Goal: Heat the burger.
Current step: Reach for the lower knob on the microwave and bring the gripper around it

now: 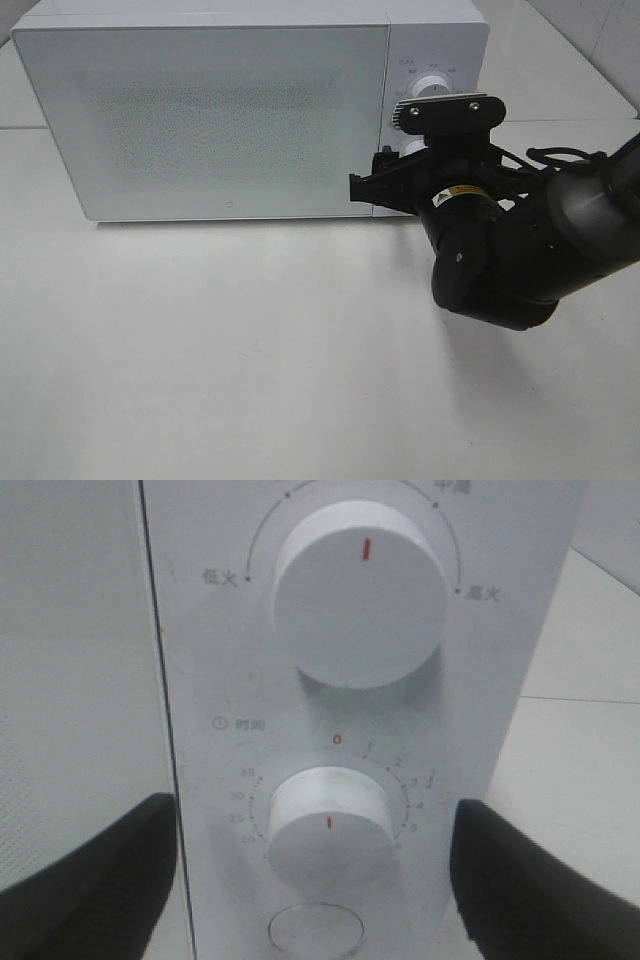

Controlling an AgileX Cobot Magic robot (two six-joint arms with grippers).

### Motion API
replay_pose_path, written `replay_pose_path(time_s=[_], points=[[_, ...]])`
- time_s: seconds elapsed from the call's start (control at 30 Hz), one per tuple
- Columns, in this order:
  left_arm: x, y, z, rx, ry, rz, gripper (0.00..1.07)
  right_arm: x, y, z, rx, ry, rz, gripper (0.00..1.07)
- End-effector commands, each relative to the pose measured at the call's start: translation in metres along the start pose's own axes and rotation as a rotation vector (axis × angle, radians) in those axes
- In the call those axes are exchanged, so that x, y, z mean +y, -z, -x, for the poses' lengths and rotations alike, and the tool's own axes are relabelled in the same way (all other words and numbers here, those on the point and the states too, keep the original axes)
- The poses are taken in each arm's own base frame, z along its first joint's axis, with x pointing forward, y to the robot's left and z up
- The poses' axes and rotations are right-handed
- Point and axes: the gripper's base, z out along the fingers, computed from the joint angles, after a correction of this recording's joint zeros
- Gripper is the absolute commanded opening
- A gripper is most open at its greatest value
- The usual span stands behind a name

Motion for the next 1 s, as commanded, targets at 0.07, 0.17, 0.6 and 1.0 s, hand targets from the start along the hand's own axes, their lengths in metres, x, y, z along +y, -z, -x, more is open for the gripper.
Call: replay_pose_path(time_s=[0.07, 0.17, 0.6, 1.0], points=[[0.000, 0.002, -0.001, -0.023, 0.002, 0.000, 1.00, -0.001, -0.010, 0.001, -0.001, -0.008, -0.001, 0.75], [0.000, 0.002, -0.001, -0.023, 0.002, 0.000, 1.00, -0.003, -0.014, 0.004, -0.009, -0.007, 0.000, 0.75], [0.000, 0.002, -0.001, -0.023, 0.002, 0.000, 1.00, -0.007, -0.024, -0.009, 0.019, -0.050, -0.014, 0.75], [0.000, 0.002, -0.001, -0.023, 0.002, 0.000, 1.00, -0.002, -0.030, -0.001, -0.018, -0.057, -0.004, 0.75]])
